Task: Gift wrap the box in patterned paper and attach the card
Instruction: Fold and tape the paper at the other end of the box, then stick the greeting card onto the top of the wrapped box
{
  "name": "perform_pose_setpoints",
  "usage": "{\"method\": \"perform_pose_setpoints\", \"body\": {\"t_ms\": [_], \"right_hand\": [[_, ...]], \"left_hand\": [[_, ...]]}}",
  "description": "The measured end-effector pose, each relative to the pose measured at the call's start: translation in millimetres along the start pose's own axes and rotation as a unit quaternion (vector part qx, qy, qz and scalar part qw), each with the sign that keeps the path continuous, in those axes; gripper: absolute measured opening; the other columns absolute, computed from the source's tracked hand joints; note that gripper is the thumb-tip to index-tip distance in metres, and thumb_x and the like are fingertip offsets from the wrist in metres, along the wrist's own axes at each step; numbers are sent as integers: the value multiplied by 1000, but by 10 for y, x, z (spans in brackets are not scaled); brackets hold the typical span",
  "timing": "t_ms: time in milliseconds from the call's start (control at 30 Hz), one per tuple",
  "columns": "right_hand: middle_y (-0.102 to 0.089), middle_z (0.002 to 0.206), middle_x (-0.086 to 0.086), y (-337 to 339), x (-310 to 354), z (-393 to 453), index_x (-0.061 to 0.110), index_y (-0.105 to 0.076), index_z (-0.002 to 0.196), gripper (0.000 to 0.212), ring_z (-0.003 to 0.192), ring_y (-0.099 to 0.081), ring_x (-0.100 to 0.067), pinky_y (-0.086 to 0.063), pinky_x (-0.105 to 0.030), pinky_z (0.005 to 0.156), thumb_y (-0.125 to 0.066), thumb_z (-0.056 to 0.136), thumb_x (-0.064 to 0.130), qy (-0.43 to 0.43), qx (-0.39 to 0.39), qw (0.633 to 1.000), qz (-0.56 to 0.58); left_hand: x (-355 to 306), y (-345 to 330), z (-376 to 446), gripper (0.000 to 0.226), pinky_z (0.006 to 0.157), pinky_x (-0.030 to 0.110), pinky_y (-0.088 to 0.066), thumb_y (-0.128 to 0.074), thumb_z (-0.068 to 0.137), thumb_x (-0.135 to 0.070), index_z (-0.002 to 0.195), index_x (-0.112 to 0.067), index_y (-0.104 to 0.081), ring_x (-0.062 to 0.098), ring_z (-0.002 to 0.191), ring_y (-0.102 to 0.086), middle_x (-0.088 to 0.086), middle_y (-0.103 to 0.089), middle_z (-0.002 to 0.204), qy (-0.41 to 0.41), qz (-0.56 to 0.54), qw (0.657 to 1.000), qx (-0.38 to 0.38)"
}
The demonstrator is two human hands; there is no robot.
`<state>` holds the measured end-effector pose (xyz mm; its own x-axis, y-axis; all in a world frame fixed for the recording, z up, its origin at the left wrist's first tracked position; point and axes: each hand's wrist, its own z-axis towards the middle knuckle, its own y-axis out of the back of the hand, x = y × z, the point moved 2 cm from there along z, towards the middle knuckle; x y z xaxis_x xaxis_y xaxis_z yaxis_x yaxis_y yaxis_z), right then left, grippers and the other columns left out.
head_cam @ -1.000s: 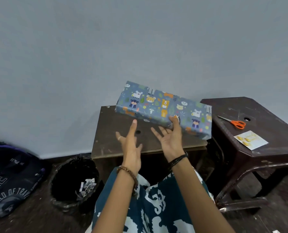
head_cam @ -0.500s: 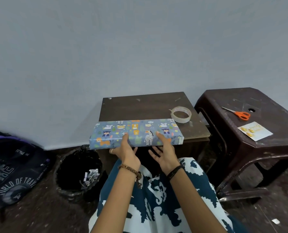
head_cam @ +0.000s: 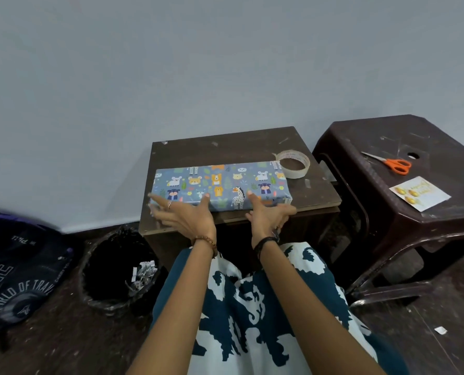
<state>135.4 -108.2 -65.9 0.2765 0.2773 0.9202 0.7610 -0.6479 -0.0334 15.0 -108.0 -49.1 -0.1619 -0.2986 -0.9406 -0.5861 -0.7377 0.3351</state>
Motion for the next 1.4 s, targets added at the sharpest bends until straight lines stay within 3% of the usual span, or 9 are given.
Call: {"method": "perform_pose_setpoints", "body": {"t_ms": [133,267,533,733,833,933,1100,1300,1400], "right_hand": [[-48,92,1,57,111,25,13,-37,94,44,73,-49,-13,-36,-25,66,-75,77,27,132,15,987,-89],[-53,83,6,215,305,65,18,-47,86,20,74,-51,-1,-37,-16,62,-66,82,17,247,41,962,-111],[-63,89,0,1193,899,620,14,-61,88,6,84,-60,-17,-49,-30,74,-57,86,10,359,-115,912,-162],[-61,110,-1,1893,1017,1107,14,-62,107,21,110,-50,-20,-36,-25,88,-49,90,11,321,-243,881,-249],[-41,144,-10,2008,959,1305,9,-50,130,37,136,-31,-26,-16,-37,114,-45,94,11,289,-230,861,-351],[-19,155,-10,2081,791,1396,11,-34,142,45,145,-11,-24,-1,-41,116,-39,98,18,221,-172,854,-438],[-37,148,-5,2140,529,1297,13,-46,137,44,142,-22,-23,-3,-38,117,-49,93,11,292,-155,836,-438],[-69,109,-10,2017,516,987,5,-71,102,27,111,-61,-32,-41,-48,103,-52,84,-1,413,-201,828,-320],[-69,110,-7,1789,659,740,7,-71,104,26,110,-60,-19,-44,-27,99,-51,86,4,470,-130,834,-256]], "left_hand": [[-63,-39,-104,64,107,40,-33,-76,75,-17,131,-11,-44,29,135,-24,13,-21,148,-166,105,979,50],[-236,-309,-538,9,90,26,-45,-59,88,-10,96,-12,-61,6,103,-50,-3,-56,109,-274,25,928,251],[-725,-1181,-1479,15,75,8,-48,-56,89,-2,100,-11,-62,-3,82,-61,-5,-65,90,-327,-70,831,444],[-932,-1893,-2099,29,94,21,-45,-53,88,-2,114,-10,-64,8,103,-59,3,-66,113,-426,-17,740,521],[-926,-2185,-2267,36,102,25,-36,-48,93,-8,128,-8,-54,17,120,-51,7,-58,129,-456,71,692,555],[-791,-2303,-2337,39,104,27,-33,-43,97,-15,135,-8,-46,21,127,-45,9,-50,138,-421,141,668,598],[-565,-2093,-2299,46,110,24,-27,-35,92,4,135,-10,-48,18,132,-39,7,-49,139,-408,116,677,601],[-509,-1600,-2082,51,104,20,-31,-45,82,9,128,-10,-54,18,122,-47,5,-58,127,-523,78,669,522],[-634,-1332,-1810,38,100,30,-41,-41,87,-8,120,-12,-61,17,106,-58,3,-66,114,-584,37,700,409]]}}
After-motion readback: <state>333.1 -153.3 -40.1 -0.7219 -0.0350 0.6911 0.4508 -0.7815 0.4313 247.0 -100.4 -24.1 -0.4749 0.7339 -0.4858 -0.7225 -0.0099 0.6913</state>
